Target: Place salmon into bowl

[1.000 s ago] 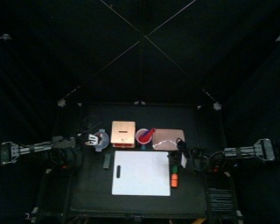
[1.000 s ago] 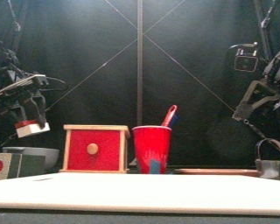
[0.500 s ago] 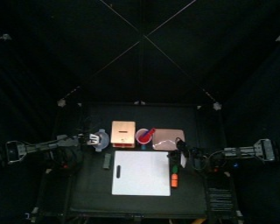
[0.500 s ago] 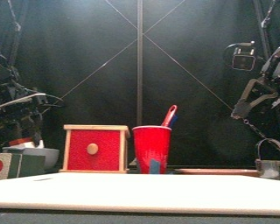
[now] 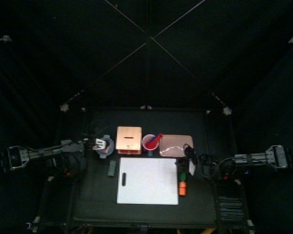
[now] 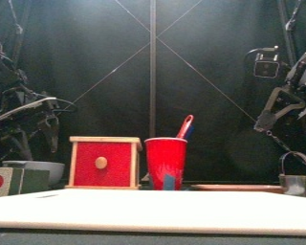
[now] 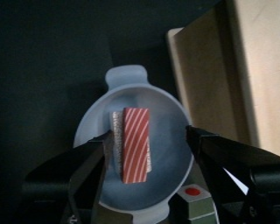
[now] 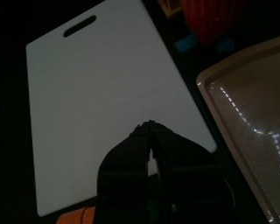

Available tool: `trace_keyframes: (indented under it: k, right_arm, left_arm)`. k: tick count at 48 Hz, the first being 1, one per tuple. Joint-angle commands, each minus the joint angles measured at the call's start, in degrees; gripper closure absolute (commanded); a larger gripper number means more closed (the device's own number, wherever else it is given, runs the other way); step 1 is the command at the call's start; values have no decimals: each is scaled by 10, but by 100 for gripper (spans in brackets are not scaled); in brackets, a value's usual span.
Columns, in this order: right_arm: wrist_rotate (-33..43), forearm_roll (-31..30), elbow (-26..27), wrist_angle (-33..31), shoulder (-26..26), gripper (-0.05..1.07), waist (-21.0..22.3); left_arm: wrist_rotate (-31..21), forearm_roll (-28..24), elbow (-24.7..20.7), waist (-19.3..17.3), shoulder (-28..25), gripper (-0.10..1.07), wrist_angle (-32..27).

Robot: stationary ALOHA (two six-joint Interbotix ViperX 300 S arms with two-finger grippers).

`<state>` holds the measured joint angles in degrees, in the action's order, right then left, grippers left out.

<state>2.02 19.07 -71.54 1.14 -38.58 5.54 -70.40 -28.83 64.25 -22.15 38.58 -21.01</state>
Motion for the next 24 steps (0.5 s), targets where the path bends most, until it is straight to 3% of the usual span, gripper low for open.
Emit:
trace_keyframes:
  k: [1, 5, 10, 17, 24]
  right_arm:
    - [-1, 0, 14, 2, -3, 99, 3]
    - [-3, -4, 16, 2, -5, 99, 3]
    - [-3, -4, 19, 2, -5, 99, 6]
    - [-2, -2, 18, 2, -5, 99, 14]
    - [-2, 0, 15, 1, -3, 99, 18]
  left_arm:
    - [15, -44, 4, 62, 47, 0, 67]
    - [30, -80, 27, 117, 101, 1, 144]
    - [48, -111, 54, 138, 127, 1, 214]
    - [85, -142, 77, 140, 122, 1, 296]
    - [120, -135, 83, 120, 122, 1, 317]
